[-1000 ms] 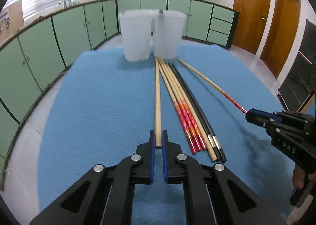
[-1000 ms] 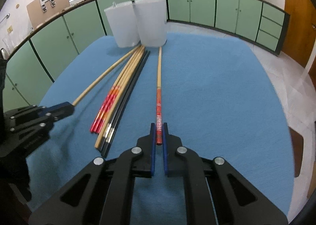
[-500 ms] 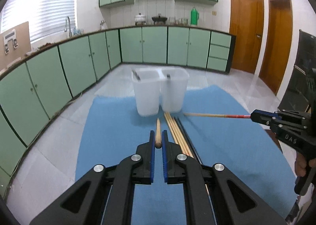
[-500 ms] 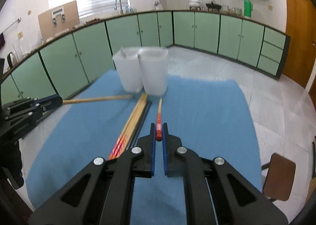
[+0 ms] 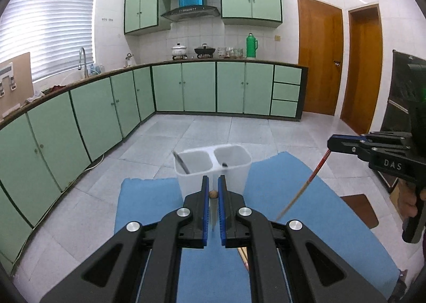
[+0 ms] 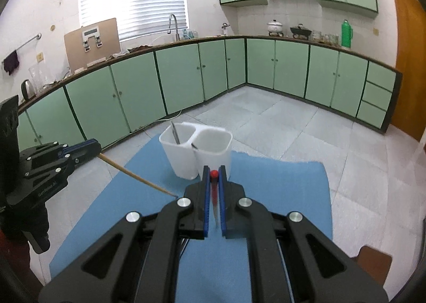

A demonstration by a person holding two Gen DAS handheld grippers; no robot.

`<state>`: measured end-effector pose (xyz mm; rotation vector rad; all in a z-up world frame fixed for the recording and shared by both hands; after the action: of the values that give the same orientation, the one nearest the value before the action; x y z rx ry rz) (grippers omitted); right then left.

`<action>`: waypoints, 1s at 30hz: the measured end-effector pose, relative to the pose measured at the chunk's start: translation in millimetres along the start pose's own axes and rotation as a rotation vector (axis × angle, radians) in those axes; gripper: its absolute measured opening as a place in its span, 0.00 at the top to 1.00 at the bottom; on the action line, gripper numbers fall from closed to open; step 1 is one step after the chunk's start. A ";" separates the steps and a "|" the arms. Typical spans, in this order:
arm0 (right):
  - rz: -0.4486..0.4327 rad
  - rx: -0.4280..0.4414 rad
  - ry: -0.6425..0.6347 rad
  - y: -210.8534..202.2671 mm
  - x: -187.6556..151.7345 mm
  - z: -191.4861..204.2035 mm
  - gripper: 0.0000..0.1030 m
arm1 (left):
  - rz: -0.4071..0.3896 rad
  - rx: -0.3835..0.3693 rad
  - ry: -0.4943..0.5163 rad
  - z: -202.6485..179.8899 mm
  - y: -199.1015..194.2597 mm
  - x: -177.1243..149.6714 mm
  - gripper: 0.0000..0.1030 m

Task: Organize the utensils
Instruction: 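Carry both chopsticks up and insert them into the white holder, then open both grippers to release the chopsticks and pull back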

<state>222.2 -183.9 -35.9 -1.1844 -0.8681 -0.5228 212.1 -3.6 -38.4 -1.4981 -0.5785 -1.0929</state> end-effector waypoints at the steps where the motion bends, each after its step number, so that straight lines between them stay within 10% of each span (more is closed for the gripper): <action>1: 0.002 0.013 -0.002 0.8 6.1 0.1 0.95 | -0.002 -0.004 -0.002 0.6 2.2 2.6 0.94; 22: -0.157 0.067 -0.075 -0.1 133.2 8.4 0.95 | -0.293 0.011 0.037 12.4 -20.7 121.8 0.94; 30: -0.145 0.051 -0.061 43.4 148.3 0.9 0.95 | -0.308 0.022 0.012 22.7 26.2 145.5 0.94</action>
<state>340.9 -156.9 59.2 -1.1008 -1.0192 -0.5811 306.3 -19.2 76.8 -1.4120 -0.8299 -1.3243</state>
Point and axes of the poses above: each gripper's, at about its wrist camera, not at the fingertips, and y roughly the way its jaws point, z to its left, x to its top, the point moved 4 cm from there along y, roughly the way its jaws point, and after that the axes turned 4 degrees about y, right-handed, at the moved point
